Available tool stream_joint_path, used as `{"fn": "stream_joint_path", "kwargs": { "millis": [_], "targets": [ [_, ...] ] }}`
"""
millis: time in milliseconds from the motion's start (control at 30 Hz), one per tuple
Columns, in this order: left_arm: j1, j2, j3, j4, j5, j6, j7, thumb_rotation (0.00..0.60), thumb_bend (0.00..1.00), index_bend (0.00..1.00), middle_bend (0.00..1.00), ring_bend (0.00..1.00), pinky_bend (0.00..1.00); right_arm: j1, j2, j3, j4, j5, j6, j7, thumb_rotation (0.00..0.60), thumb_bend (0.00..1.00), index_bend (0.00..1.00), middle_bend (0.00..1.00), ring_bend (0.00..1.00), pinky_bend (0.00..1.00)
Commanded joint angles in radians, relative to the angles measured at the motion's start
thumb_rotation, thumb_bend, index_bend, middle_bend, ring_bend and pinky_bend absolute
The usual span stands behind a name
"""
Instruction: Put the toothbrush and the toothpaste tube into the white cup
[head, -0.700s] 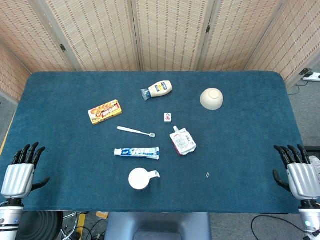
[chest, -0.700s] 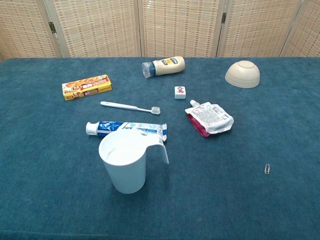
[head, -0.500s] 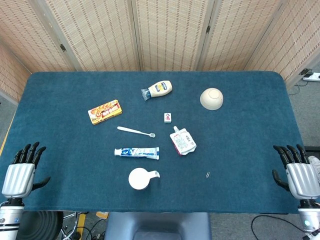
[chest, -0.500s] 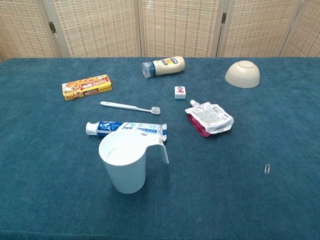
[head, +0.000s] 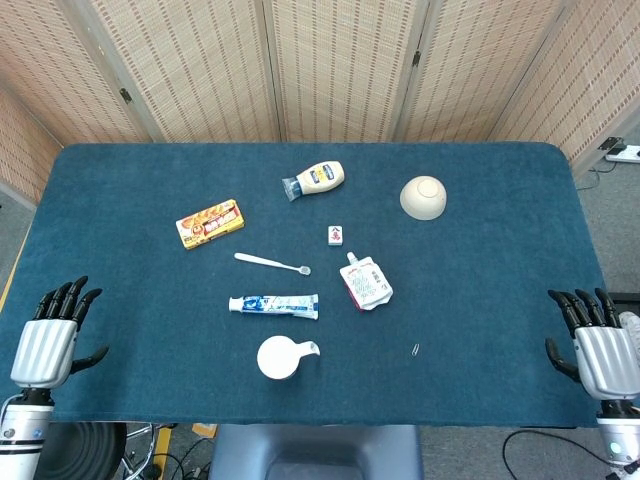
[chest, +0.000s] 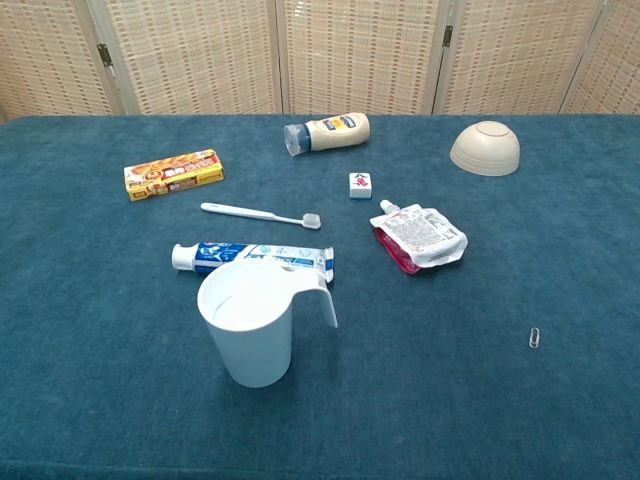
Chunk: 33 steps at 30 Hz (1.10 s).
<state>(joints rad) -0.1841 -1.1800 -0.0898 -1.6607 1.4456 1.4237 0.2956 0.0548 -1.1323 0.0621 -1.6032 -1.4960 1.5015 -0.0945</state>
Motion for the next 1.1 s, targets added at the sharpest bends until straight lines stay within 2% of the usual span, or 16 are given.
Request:
{"fn": "stream_joint_path", "kwargs": {
  "millis": [33,133,233,333,533,733,900,1000,1100],
  "targets": [
    [-0.047,0.016,-0.028,-0.001,0.015,-0.04,-0.047,0.6,0.2,0.25,0.2,0.25,0.31,-0.001,0.005,0.001,-0.008,-0.011,0.01,0.0,0.6,0.34,0.14,0.2,0.13,0.06],
    [-0.104,0.01,-0.054,0.028,0.029,-0.09,-0.081,0.6,0.2,0.29,0.31,0.35,0.37,-0.001,0.009,-0.002,-0.014,-0.017,0.011,0.001,0.6,0.34,0.14,0.2,0.14,0.06],
    [-0.169,0.0,-0.079,0.057,0.038,-0.153,-0.117,0.6,0.2,0.33,0.37,0.41,0.4,-0.002,0.013,-0.003,-0.021,-0.022,0.013,-0.002,0.6,0.34,0.14,0.2,0.15,0.06],
    [-0.232,-0.018,-0.104,0.087,0.037,-0.209,-0.149,0.6,0.2,0.34,0.48,0.48,0.44,-0.004,0.02,-0.005,-0.029,-0.025,0.015,-0.004,0.6,0.34,0.14,0.2,0.17,0.07],
    [-0.363,-0.086,-0.145,0.166,0.011,-0.337,-0.177,0.6,0.2,0.39,0.64,0.58,0.53,0.0,0.025,-0.008,-0.04,-0.027,0.004,-0.015,0.6,0.34,0.14,0.21,0.17,0.08],
    [-0.501,-0.201,-0.176,0.289,-0.039,-0.467,-0.152,0.6,0.2,0.43,0.83,0.74,0.71,0.006,0.023,-0.009,-0.046,-0.03,-0.003,-0.023,0.6,0.34,0.14,0.21,0.18,0.09],
    [-0.597,-0.293,-0.198,0.419,-0.114,-0.565,-0.119,0.6,0.2,0.45,0.98,0.88,0.91,0.006,0.028,-0.011,-0.047,-0.026,-0.01,-0.018,0.6,0.34,0.14,0.23,0.18,0.1],
    [-0.643,-0.341,-0.204,0.494,-0.157,-0.618,-0.105,0.6,0.2,0.46,1.0,0.94,0.97,0.005,0.03,-0.012,-0.046,-0.024,-0.01,-0.012,0.6,0.34,0.14,0.23,0.18,0.12],
    [-0.685,-0.38,-0.204,0.554,-0.199,-0.672,-0.076,0.6,0.2,0.45,1.0,0.96,0.99,0.004,0.032,-0.011,-0.046,-0.023,-0.01,-0.008,0.6,0.34,0.14,0.23,0.18,0.12]
  ]
}}
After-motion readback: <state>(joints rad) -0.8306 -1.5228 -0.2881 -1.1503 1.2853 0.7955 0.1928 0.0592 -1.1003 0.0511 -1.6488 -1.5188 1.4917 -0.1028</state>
